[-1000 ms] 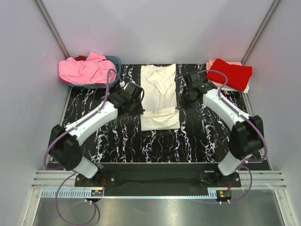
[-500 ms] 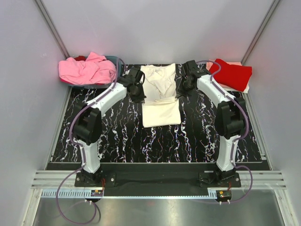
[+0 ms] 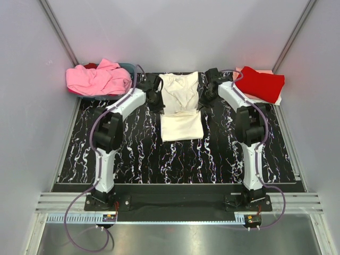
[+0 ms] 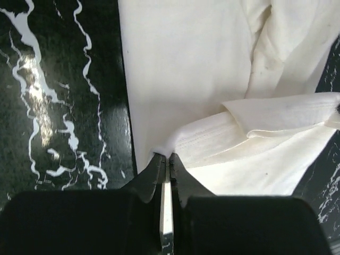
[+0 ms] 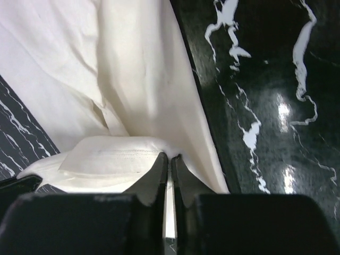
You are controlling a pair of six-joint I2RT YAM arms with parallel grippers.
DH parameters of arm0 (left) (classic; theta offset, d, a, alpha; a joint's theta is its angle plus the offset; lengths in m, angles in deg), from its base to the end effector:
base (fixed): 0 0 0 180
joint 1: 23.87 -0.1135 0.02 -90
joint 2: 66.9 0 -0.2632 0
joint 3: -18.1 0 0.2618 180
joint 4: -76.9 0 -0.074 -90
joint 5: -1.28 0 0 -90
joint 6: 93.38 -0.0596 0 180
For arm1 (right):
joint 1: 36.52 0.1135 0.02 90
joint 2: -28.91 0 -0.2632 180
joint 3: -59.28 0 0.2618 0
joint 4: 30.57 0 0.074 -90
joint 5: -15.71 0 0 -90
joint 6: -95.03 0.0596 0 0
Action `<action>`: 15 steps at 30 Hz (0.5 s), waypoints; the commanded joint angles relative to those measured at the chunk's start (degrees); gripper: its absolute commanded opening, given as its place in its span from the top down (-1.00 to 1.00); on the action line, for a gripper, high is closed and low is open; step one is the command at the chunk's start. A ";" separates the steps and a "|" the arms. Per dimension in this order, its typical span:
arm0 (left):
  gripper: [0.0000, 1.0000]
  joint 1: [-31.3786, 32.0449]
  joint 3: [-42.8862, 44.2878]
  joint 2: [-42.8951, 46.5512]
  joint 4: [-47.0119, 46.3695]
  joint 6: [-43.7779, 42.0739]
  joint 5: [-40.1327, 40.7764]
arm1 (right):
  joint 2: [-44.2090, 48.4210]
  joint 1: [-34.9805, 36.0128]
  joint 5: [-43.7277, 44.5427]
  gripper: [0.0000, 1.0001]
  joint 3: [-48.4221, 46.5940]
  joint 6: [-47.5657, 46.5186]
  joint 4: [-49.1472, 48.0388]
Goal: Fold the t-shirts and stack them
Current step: Fold the tshirt
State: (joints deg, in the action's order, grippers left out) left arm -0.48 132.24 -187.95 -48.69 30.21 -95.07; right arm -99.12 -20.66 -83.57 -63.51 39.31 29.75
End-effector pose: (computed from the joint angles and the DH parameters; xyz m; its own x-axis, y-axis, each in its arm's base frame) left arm 0.4376 -0.1964 0.1906 -0.9160 -0.2029 -0.3461 -0.0762 0.9350 -0.3463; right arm 0.4762 0.1453 0.1760 -0.9117 0.3189 -0.2592 0.2174 0.9095 0.3543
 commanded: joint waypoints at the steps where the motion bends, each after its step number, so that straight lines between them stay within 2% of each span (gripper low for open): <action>1: 0.82 -1.59 7.71 -5.67 0.66 -1.42 -2.70 | -4.24 -1.35 -1.88 0.69 -7.25 -1.41 1.27; 3: 0.72 -2.39 12.91 -11.27 4.51 -0.98 -2.53 | -9.13 -2.75 -3.72 0.51 -15.38 -1.59 2.76; 4: 0.51 -3.35 19.29 -13.31 6.01 -0.89 -3.14 | -11.35 -3.28 -6.43 0.11 -19.62 -1.59 3.64; 5: 0.39 -3.88 22.83 -15.16 9.25 -0.63 -3.23 | -13.98 -3.98 -7.50 -0.08 -31.06 -1.59 7.91; 7: 0.06 -5.72 32.04 -19.03 11.73 0.60 -3.84 | -21.98 -5.65 -8.74 -0.52 -44.21 -1.59 13.20; 8: -0.13 -6.34 34.19 -19.56 12.26 0.95 -5.15 | -23.92 -6.27 -9.44 -0.59 -49.75 -0.63 16.44; 9: -0.21 -6.96 35.34 -18.61 12.18 2.09 -5.51 | -24.20 -6.97 -10.92 -0.62 -54.25 -0.19 16.04; 10: -0.26 -8.01 35.18 -17.39 11.83 2.54 -5.43 | -22.55 -7.85 -13.81 -0.66 -52.55 -0.01 14.64; 11: -0.29 -8.45 33.87 -15.63 10.96 2.89 -5.17 | -19.83 -7.86 -14.45 -0.67 -48.62 -0.01 9.32; 12: -0.29 -8.63 31.94 -11.26 8.60 3.24 -4.73 | -12.50 -7.86 -14.89 -0.67 -36.92 -0.53 5.88; 13: -0.29 -8.72 27.05 -8.96 7.19 3.33 -4.12 | -8.59 -7.77 -15.94 -0.67 -30.28 -1.05 2.27; 14: -0.29 -8.55 23.96 -6.41 4.13 3.16 -3.33 | -4.81 -7.68 -15.95 -0.68 -18.38 -1.23 -3.59; 15: -0.29 -8.02 20.44 -1.43 2.44 3.07 -3.14 | 1.14 -7.77 -15.77 -0.69 -13.56 -1.58 -5.30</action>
State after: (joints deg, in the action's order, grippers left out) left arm -9.44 157.48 -203.12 -41.54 32.55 -97.76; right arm -111.71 -29.49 -95.04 -90.81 38.72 31.93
